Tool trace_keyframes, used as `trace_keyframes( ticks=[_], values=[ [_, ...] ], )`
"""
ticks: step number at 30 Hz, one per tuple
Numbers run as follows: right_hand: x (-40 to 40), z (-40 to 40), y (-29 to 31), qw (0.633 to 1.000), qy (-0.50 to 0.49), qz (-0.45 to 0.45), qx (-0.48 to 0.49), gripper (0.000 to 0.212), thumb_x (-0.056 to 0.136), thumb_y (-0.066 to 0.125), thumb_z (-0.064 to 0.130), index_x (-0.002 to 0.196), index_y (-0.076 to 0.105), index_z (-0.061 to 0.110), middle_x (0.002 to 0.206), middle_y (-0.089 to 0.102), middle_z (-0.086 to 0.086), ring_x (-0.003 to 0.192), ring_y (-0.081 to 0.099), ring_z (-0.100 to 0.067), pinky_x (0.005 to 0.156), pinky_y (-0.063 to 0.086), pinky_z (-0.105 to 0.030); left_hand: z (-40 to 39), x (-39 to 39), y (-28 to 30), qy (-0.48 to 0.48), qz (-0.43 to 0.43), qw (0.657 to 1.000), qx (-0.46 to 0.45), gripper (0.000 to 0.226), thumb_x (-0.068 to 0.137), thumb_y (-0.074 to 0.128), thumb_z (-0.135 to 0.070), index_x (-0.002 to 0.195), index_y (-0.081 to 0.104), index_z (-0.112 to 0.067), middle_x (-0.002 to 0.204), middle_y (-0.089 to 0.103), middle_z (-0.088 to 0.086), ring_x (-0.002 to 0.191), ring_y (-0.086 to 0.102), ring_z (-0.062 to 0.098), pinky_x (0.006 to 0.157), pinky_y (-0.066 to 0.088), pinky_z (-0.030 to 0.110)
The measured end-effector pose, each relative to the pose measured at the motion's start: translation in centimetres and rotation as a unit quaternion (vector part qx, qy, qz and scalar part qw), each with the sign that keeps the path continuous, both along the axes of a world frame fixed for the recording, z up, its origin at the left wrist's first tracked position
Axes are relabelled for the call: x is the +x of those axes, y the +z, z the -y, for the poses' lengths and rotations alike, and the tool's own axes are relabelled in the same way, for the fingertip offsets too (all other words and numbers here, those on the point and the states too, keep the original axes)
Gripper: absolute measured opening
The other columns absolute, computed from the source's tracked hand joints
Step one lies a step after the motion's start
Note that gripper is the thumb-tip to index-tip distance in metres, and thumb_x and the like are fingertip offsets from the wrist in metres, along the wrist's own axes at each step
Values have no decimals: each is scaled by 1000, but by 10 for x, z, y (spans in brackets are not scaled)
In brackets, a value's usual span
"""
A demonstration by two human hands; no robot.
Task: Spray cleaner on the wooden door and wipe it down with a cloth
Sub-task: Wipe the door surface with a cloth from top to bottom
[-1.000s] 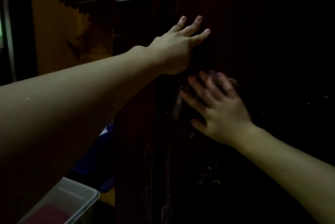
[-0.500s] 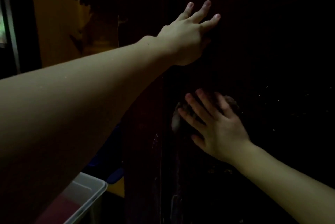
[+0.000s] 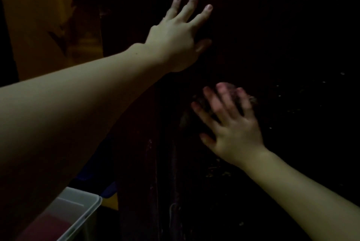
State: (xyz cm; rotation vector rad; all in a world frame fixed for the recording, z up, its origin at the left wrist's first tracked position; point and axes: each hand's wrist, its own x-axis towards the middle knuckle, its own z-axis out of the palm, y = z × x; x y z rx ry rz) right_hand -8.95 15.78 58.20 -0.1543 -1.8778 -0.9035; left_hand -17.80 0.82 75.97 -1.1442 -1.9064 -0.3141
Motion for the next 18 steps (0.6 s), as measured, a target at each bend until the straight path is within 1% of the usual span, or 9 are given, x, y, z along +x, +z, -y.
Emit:
trace_keyframes(
  ticks=[2,4,7,8,10,12,13,15,18],
  values=[
    [36,-31,10,997,-33,-56,-49,77,78,53,56,148,34,27,158,22,-15,145,15,-36,115,6,-60,-4,3,-4,-5,6,1000,19,70,94,38,-58,152,6,-36,161,-10,-4,147,-11,25,108,26,59],
    [62,-49,18,983,-81,-107,-121,80,81,44,60,152,23,27,159,12,-16,146,8,-38,114,2,-62,-11,10,-9,-12,17,999,38,76,92,40,-61,153,7,-32,161,-11,0,147,-12,28,111,21,59],
    [48,-30,22,960,-94,-174,-199,83,80,43,58,152,21,24,159,11,-20,146,6,-44,113,4,-66,-24,19,-16,-18,22,997,67,87,86,45,-66,154,9,-24,161,-9,7,146,-11,35,112,18,59],
    [35,-18,22,965,-83,-159,-194,84,78,45,57,152,23,24,159,11,-20,145,6,-44,113,4,-67,-26,20,-17,-17,18,997,71,90,85,47,-67,154,9,-23,161,-8,8,146,-9,36,112,18,59],
    [15,-5,20,986,-58,-89,-130,82,79,50,59,151,27,26,160,10,-17,146,6,-42,114,3,-66,-25,18,-17,-10,8,997,72,94,82,50,-68,153,9,-23,161,-6,8,146,-8,36,112,20,58],
    [19,-14,23,996,-46,-37,-64,80,80,51,61,150,28,28,159,10,-14,147,8,-38,115,3,-63,-22,16,-17,-4,-1,998,68,96,80,53,-67,153,8,-24,161,-6,8,147,-7,35,110,24,59],
    [29,-25,26,998,-42,-34,-44,80,79,52,61,150,29,29,159,13,-13,147,10,-37,115,5,-62,-21,15,-18,-3,-4,998,67,97,79,54,-67,153,8,-23,161,-6,8,147,-7,35,109,25,60],
    [57,-52,30,994,-45,-74,-60,82,76,52,59,149,30,29,159,19,-14,146,13,-36,115,6,-60,-22,15,-19,-8,-4,998,66,98,79,55,-66,153,9,-22,161,-6,9,146,-6,37,108,25,61],
    [93,-81,32,968,-85,-166,-170,81,80,42,59,152,22,27,160,10,-15,147,6,-37,114,5,-64,-25,17,-21,-12,6,998,69,100,79,56,-66,153,8,-21,161,-7,11,146,-9,38,110,22,62]
  ],
)
